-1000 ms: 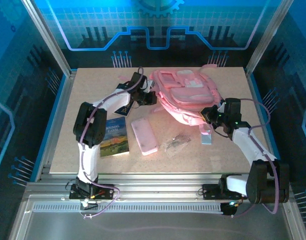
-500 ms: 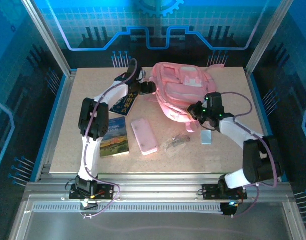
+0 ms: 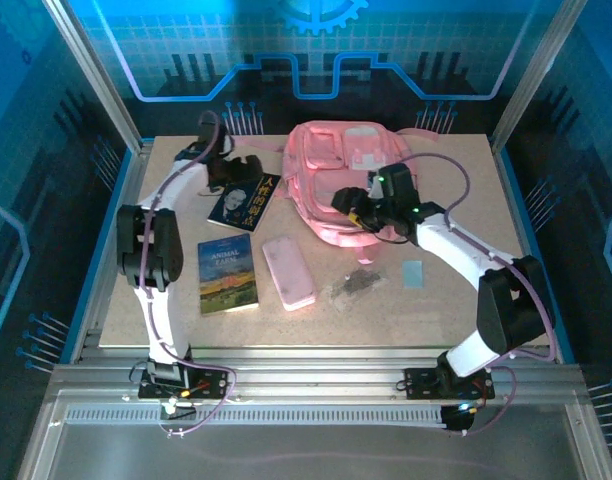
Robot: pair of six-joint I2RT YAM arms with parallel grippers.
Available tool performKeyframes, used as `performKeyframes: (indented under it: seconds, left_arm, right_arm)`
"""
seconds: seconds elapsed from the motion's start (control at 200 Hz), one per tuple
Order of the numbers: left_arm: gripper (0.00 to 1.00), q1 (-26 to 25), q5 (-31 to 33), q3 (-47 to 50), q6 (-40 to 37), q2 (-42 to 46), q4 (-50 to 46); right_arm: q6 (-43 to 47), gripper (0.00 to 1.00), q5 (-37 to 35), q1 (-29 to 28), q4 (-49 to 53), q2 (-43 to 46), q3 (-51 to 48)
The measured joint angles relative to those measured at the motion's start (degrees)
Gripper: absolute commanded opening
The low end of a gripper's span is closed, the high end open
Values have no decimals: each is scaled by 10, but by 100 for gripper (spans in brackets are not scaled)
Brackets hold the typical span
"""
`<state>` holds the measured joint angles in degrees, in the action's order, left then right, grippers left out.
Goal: Pack the student bag
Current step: Unzip the student bag at the top-center of the table, then pick up the book from the top-left of the table.
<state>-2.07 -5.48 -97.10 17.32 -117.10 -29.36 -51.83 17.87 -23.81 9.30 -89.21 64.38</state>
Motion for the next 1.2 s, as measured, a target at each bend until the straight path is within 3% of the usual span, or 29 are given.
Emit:
performKeyframes:
  seconds: [0.21, 0.52, 0.955, 1.201]
  left_arm:
    - [98, 54, -49, -38, -14, -29, -28]
    - [95, 97, -102, -68, -28, -94, -50]
    - [88, 104, -146, -85, -42, -151, -73]
    - [78, 110, -162, -89, -57, -159, -84]
  right_arm:
    - [42, 71, -48, -83, 43, -38, 89]
    - [43, 67, -82, -152, -7, -264, 228]
    - [0, 57, -130, -171, -43, -479, 391]
    - [-21, 46, -129, -170, -29, -555, 515]
